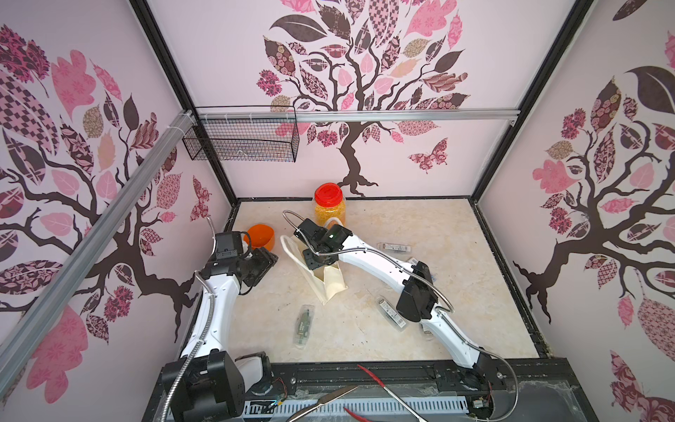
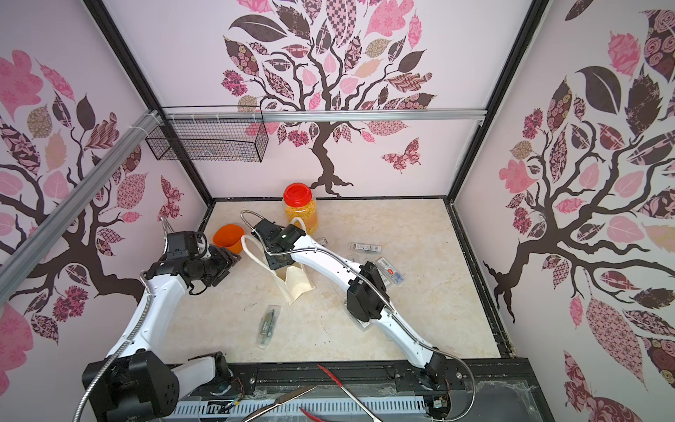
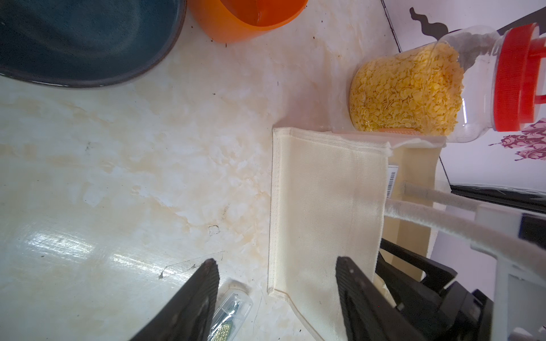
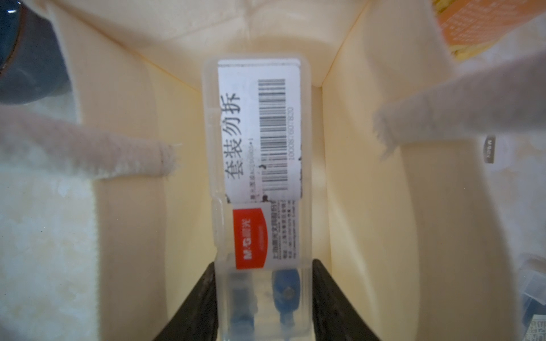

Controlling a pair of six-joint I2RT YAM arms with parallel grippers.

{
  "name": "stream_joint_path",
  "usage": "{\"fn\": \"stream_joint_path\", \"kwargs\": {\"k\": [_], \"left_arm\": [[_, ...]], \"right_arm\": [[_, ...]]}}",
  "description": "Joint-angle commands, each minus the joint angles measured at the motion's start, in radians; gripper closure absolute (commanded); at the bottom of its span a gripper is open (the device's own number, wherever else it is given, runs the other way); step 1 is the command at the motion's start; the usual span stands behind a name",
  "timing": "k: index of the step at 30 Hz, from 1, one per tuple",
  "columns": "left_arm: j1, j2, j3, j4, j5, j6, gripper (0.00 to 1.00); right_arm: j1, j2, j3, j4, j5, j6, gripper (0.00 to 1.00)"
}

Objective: Put the compass set into the canvas bag
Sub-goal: Place the compass set in the canvas bag, then pick up the compass set at the center of the board.

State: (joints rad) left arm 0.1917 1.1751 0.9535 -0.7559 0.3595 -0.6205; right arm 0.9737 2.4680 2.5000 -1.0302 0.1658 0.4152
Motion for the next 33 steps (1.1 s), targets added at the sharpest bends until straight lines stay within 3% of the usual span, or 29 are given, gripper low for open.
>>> {"fn": "stream_joint_path", "kwargs": {"k": [1,6,18,24,33], "left_arm": [[-0.001,-0.012,0.015,0.002,-0.004,0.016,0.33],[-0.001,-0.017,0.015,-0.002,-0.004,0.021,0.33],[-0.001,-0.008,0.031,-0.008,-0.004,0.016,0.33],[-0.001,-0.016,0.041,-0.015,-0.008,0.014,0.33],[-0.005,-0.024,0.047,-0.023,-0.011,0.018,0.33]], "right_arm": [[0.004,0.028,0.007,-0.025,-0.001,-0.014,0.42],[0.005,-0.052,0.002,-0.022,-0.001,-0.024,0.31],[0.004,-0.295,-0.035,0.027,0.028,-0.099,0.24],[0.002,-0.361,0.036,-0.022,0.081,-0.146,0.24],[-0.137,-0.515,-0.055,-0.035,0.085,-0.202,0.24]]}}
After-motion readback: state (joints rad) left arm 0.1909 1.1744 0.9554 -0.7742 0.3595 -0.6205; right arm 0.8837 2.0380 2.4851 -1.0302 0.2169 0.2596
